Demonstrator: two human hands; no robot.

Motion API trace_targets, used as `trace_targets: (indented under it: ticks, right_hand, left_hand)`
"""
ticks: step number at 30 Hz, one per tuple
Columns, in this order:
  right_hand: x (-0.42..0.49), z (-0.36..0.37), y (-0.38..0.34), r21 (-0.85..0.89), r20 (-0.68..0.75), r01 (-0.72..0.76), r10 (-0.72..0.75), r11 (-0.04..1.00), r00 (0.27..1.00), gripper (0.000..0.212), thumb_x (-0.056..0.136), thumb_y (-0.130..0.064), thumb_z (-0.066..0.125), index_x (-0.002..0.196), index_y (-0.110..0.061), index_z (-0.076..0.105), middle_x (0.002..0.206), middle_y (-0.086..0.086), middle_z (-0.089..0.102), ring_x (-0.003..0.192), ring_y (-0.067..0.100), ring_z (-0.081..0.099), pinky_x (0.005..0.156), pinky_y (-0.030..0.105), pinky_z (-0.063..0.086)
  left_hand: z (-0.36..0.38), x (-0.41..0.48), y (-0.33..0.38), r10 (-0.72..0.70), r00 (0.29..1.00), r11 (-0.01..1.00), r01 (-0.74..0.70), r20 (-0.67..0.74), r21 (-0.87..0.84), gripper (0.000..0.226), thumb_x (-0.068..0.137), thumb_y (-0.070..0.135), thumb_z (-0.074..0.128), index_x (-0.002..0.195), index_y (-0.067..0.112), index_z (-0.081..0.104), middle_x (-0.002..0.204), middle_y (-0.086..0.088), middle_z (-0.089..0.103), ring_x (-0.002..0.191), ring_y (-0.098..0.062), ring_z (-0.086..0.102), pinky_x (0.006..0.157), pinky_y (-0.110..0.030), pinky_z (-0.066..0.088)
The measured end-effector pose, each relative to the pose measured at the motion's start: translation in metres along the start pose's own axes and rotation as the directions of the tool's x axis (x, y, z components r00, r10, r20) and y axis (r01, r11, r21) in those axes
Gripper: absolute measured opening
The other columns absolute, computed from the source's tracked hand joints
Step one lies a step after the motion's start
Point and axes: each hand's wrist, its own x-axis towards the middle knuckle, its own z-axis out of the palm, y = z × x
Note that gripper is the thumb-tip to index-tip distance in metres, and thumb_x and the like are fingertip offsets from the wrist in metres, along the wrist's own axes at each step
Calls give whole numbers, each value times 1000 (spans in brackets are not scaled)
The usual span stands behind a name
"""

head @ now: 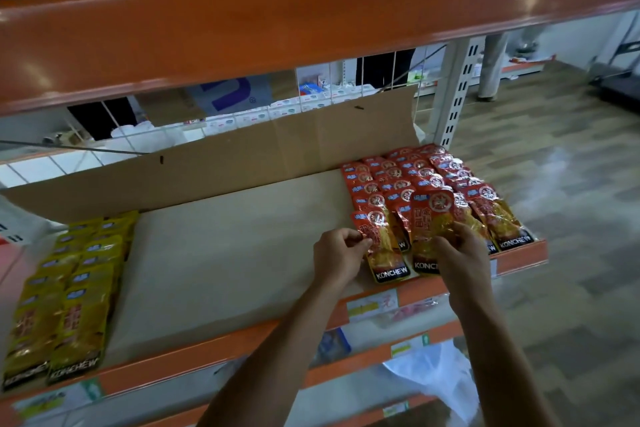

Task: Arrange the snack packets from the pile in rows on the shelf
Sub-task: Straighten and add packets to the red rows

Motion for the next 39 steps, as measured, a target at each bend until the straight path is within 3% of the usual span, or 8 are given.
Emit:
trace_targets:
  ticks: [6, 9, 15, 23, 27, 31, 35, 39]
  right_hand:
    - [10, -1, -1, 13, 21, 14, -14, 1000, 1000, 22, 86, -6, 52, 105, -12, 59, 89, 14, 66, 81, 38, 64, 70, 52, 54]
    - [14, 1, -1, 20, 29, 33, -33, 999, 999, 17, 86, -4, 52, 99, -11, 60, 88, 18, 65, 73, 34, 61, 63, 45, 50]
    - [16, 7, -1, 31, 68, 39, -41, 999, 997, 26, 86, -3, 52, 110, -9, 59, 92, 16, 66, 82, 38, 63, 68, 47, 53]
    - [18, 13, -5, 21, 115, 24, -26, 999, 993, 27, 90, -8, 54, 115, -12, 58, 93, 7, 67, 83, 28, 67, 75, 55, 56]
    - [17, 21, -8, 25, 147, 19, -23, 1000, 989, 25, 90, -8, 56, 112, -20, 58, 97, 3, 67, 88, 22, 66, 81, 50, 56]
    - [16, 40, -15, -4, 191, 57, -55, 998, 980, 37, 89, -10, 60, 126, -12, 56, 105, 6, 68, 95, 20, 66, 86, 47, 55]
    - [20, 59, -25, -57, 260, 117, -98, 992, 961, 40, 90, -14, 60, 130, -10, 55, 110, 5, 67, 99, 18, 64, 88, 41, 54]
    - [26, 70, -36, -214, 270, 245, -184, 946, 945, 41, 91, -17, 59, 132, -13, 54, 119, 4, 65, 108, 18, 61, 90, 33, 50]
  left_hand:
    - [8, 2, 3, 41, 999, 997, -42, 8, 71, 16, 81, 30, 75, 90, 18, 70, 84, 1, 72, 77, -15, 69, 78, -34, 57]
    - [11, 2, 3, 65, 998, 994, -65, 3, 88, 14, 80, 30, 76, 85, 18, 68, 81, 2, 72, 74, -14, 69, 76, -36, 57]
    - [15, 1, 4, 91, 996, 989, -93, 21, 112, 17, 80, 31, 77, 83, 18, 67, 80, 2, 72, 72, -13, 69, 74, -37, 58]
    - [10, 1, 11, 165, 986, 949, -155, -15, 276, 25, 82, 41, 72, 85, 18, 62, 85, 6, 67, 73, -6, 57, 57, -14, 37]
    - [3, 1, 15, 238, 969, 960, -225, -61, 167, 25, 91, 43, 60, 88, 18, 64, 82, 9, 65, 71, -1, 57, 57, -10, 39]
    - [-5, 5, 20, 196, 979, 980, -194, 50, -38, 27, 90, 41, 62, 101, 17, 68, 92, 5, 70, 79, 0, 62, 63, -7, 45]
    - [-10, 17, 14, 129, 989, 981, -117, 68, -154, 23, 84, 27, 72, 104, 17, 67, 97, 0, 72, 88, -11, 68, 79, -27, 56]
    - [-18, 41, 3, 21, 995, 970, -43, -96, -238, 16, 81, 29, 76, 93, 24, 68, 93, 1, 73, 87, -14, 70, 84, -40, 57]
